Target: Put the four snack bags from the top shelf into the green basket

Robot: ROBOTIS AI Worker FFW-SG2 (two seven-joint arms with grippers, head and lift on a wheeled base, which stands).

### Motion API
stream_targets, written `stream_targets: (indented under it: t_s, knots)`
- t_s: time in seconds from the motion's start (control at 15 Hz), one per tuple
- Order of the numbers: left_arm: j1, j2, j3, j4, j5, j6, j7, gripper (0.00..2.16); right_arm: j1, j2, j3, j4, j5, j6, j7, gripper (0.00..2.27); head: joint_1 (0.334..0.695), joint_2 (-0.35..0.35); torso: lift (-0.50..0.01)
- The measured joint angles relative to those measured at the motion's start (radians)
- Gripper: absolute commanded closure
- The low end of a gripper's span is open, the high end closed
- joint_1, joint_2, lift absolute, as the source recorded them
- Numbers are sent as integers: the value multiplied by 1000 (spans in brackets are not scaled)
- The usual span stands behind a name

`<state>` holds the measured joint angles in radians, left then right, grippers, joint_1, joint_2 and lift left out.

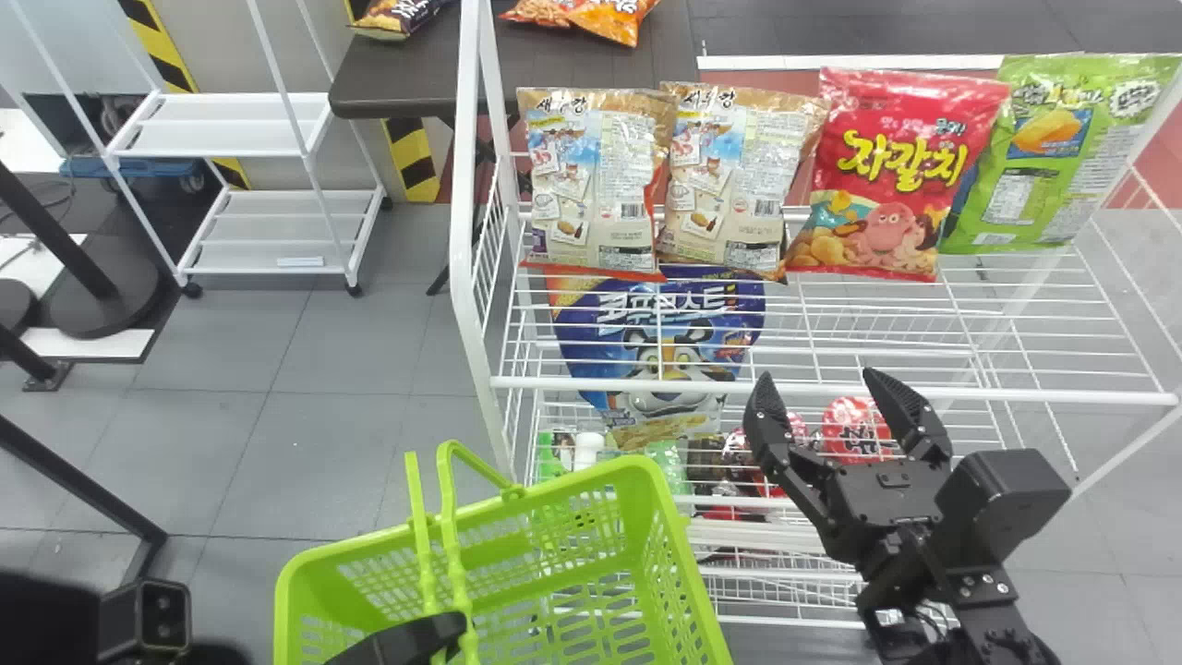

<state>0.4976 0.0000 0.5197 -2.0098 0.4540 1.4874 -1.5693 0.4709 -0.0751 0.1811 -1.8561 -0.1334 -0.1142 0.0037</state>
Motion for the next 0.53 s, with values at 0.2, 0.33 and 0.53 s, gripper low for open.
stream_targets:
  t_s: [0.2, 0.33, 0.53]
  knots:
    - [0, 0, -1, 6, 0, 0, 0, 2145, 0, 0, 1, 0, 0, 0, 0, 103, 695, 54, 0]
    - [-2, 0, -1, 6, 0, 0, 0, 2145, -6, 1, 5, 5, 0, 1, 0, 103, 695, 58, 0]
    - [-2, 0, -3, 10, 0, 0, 0, 2145, -51, 5, 29, 45, -1, 4, -2, 103, 695, 75, 0]
